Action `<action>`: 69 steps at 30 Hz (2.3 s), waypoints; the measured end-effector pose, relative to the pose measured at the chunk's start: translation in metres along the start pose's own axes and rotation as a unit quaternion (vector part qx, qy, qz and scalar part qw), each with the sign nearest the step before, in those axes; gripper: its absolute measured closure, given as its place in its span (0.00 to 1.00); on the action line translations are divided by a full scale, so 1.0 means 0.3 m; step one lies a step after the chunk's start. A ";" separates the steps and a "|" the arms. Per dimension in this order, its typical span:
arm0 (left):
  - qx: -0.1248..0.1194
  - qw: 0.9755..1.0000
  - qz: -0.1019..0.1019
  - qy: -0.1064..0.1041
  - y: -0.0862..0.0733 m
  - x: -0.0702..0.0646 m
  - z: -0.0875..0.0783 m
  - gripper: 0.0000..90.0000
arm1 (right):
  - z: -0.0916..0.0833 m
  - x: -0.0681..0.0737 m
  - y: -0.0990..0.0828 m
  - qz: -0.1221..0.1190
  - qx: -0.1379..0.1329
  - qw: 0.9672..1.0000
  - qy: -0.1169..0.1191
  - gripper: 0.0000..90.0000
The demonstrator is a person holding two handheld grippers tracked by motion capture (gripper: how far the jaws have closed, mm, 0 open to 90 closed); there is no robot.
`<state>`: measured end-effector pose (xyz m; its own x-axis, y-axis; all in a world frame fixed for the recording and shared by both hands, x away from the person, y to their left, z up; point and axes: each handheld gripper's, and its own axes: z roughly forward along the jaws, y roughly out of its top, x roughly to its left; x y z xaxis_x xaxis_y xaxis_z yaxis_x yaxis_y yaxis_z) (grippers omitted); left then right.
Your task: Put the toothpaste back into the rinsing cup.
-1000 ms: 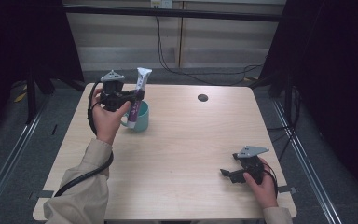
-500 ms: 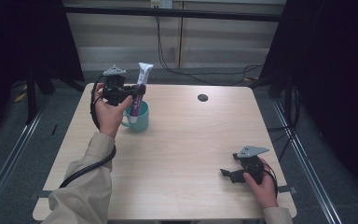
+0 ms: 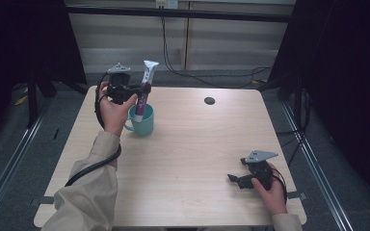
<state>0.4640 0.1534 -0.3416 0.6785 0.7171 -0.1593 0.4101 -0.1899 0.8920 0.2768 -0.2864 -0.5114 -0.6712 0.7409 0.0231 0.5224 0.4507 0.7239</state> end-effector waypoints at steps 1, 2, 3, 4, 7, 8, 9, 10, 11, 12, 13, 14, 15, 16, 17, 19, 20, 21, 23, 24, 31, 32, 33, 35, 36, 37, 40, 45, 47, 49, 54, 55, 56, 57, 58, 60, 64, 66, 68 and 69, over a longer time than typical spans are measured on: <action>0.001 1.000 0.001 0.001 0.001 0.003 0.001 0.84 | 0.000 0.000 0.000 0.001 0.000 1.000 0.000 0.15; 0.001 1.000 0.002 0.002 0.002 0.005 0.002 0.84 | 0.000 0.000 0.000 0.001 0.000 1.000 0.000 0.15; 0.000 1.000 -0.001 0.003 0.002 0.009 0.006 0.84 | 0.000 0.000 0.000 0.000 0.000 1.000 0.000 0.15; 0.000 1.000 -0.001 0.003 0.002 0.009 0.006 0.84 | 0.000 0.000 0.000 0.000 0.000 1.000 0.000 0.15; -0.001 1.000 0.000 0.005 0.003 0.014 0.014 0.84 | 0.000 0.000 0.000 0.000 0.000 1.000 0.000 0.15; -0.001 1.000 -0.002 0.002 0.006 0.019 0.019 0.84 | 0.000 0.000 0.000 0.001 0.000 1.000 0.000 0.15; -0.002 1.000 0.000 0.004 0.008 0.020 0.021 0.84 | 0.000 0.000 0.000 0.000 0.000 1.000 0.000 0.15; -0.002 1.000 0.000 0.004 0.008 0.020 0.021 0.84 | 0.000 0.000 0.000 0.000 0.000 1.000 0.000 0.15; -0.003 1.000 0.001 0.003 0.011 0.021 0.026 0.84 | 0.000 0.000 0.000 0.000 0.000 1.000 0.000 0.15; -0.004 1.000 0.002 0.003 0.012 0.023 0.028 0.84 | 0.000 0.000 0.000 0.001 0.000 1.000 0.000 0.15; -0.003 1.000 0.002 0.005 0.012 0.023 0.031 0.84 | 0.000 0.001 0.000 0.001 0.000 1.000 0.000 0.15; -0.003 1.000 0.001 0.006 0.011 0.024 0.036 0.84 | 0.000 0.000 0.000 0.001 0.000 1.000 0.000 0.15; -0.002 1.000 0.001 0.006 0.010 0.025 0.041 0.84 | 0.000 0.000 0.000 0.001 0.000 1.000 0.000 0.15; -0.002 1.000 0.001 0.006 0.010 0.025 0.041 0.84 | 0.000 0.000 0.000 0.001 0.000 1.000 0.000 0.15; 0.000 1.000 0.002 0.007 0.009 0.026 0.045 0.84 | 0.000 0.000 0.000 0.001 0.000 1.000 0.000 0.15; 0.001 1.000 -0.001 0.006 0.005 0.031 0.060 0.84 | 0.000 0.000 0.000 0.001 0.000 1.000 0.000 0.15; 0.001 1.000 -0.001 0.006 0.005 0.031 0.060 0.84 | 0.000 0.000 0.000 0.001 0.000 1.000 0.000 0.15; 0.002 1.000 0.002 0.007 0.004 0.032 0.070 0.84 | 0.000 0.001 0.000 0.002 0.000 1.000 0.000 0.15; 0.003 1.000 0.005 0.006 0.002 0.034 0.079 0.84 | 0.000 0.000 0.000 0.000 0.000 1.000 0.000 0.15; 0.003 1.000 0.005 0.006 0.002 0.034 0.079 0.84 | 0.000 0.000 0.000 0.000 0.000 1.000 0.000 0.15; 0.000 1.000 0.008 0.011 -0.002 0.048 0.102 0.84 | 0.000 0.000 0.000 0.001 0.000 1.000 0.000 0.15; -0.001 1.000 0.006 0.012 -0.005 0.050 0.105 0.84 | 0.000 0.000 0.000 0.001 0.000 1.000 0.000 0.15; 0.002 1.000 0.008 0.015 -0.010 0.055 0.110 0.84 | 0.000 0.000 0.000 0.001 0.000 1.000 0.000 0.15; 0.004 1.000 0.008 0.015 -0.017 0.059 0.117 0.84 | 0.000 0.000 0.000 0.001 0.000 1.000 0.000 0.15; 0.004 1.000 0.008 0.015 -0.017 0.059 0.117 0.84 | 0.000 0.000 0.000 0.001 0.000 1.000 0.000 0.15; 0.006 1.000 0.011 0.020 -0.025 0.064 0.123 0.84 | 0.000 0.000 0.000 0.001 0.000 1.000 0.000 0.15; 0.007 1.000 0.006 0.018 -0.038 0.074 0.133 0.84 | 0.000 0.000 0.000 0.001 0.000 1.000 0.000 0.15; 0.012 0.999 0.012 0.027 -0.056 0.077 0.150 0.83 | 0.000 0.000 0.000 0.001 0.000 1.000 0.000 0.15; 0.012 0.999 0.014 0.030 -0.061 0.074 0.155 0.83 | 0.000 0.000 0.000 0.001 0.000 1.000 0.000 0.15; 0.011 0.999 0.013 0.030 -0.064 0.076 0.156 0.83 | 0.000 0.000 0.000 0.000 0.000 1.000 0.000 0.15; 0.012 0.999 0.004 0.034 -0.088 0.087 0.168 0.83 | 0.000 0.000 0.000 0.000 0.000 1.000 0.000 0.15; 0.014 0.999 0.001 0.034 -0.093 0.089 0.169 0.83 | 0.000 0.000 0.000 0.000 0.000 1.000 0.000 0.15; 0.011 0.999 -0.003 0.036 -0.100 0.090 0.172 0.83 | 0.000 0.000 0.000 0.000 0.000 1.000 0.000 0.15; 0.015 0.999 -0.004 0.036 -0.111 0.093 0.173 0.83 | 0.000 0.000 0.000 0.000 0.000 1.000 0.000 0.15; 0.015 0.999 -0.004 0.036 -0.111 0.093 0.173 0.83 | 0.000 0.000 0.000 0.000 0.000 1.000 0.000 0.15; 0.019 0.999 -0.005 0.037 -0.119 0.095 0.173 0.83 | 0.000 0.000 0.000 0.000 0.000 1.000 0.001 0.15; 0.026 0.999 -0.006 0.041 -0.131 0.093 0.167 0.83 | 0.000 0.000 0.000 0.000 0.000 1.000 0.000 0.15; 0.023 0.999 -0.007 0.039 -0.139 0.091 0.163 0.83 | 0.000 0.000 0.000 0.001 0.000 1.000 0.001 0.15; 0.020 0.999 -0.008 0.040 -0.145 0.089 0.157 0.83 | 0.000 0.000 0.000 0.001 0.000 1.000 0.001 0.15; 0.025 0.999 -0.004 0.040 -0.149 0.090 0.154 0.83 | 0.000 0.000 0.000 0.000 0.000 1.000 0.001 0.15</action>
<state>0.4920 0.1503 -0.4053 0.6250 0.7697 -0.1301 0.4467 -0.2160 0.8682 0.2767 -0.2863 -0.5114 -0.6713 0.7408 0.0245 0.5233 0.4503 0.7234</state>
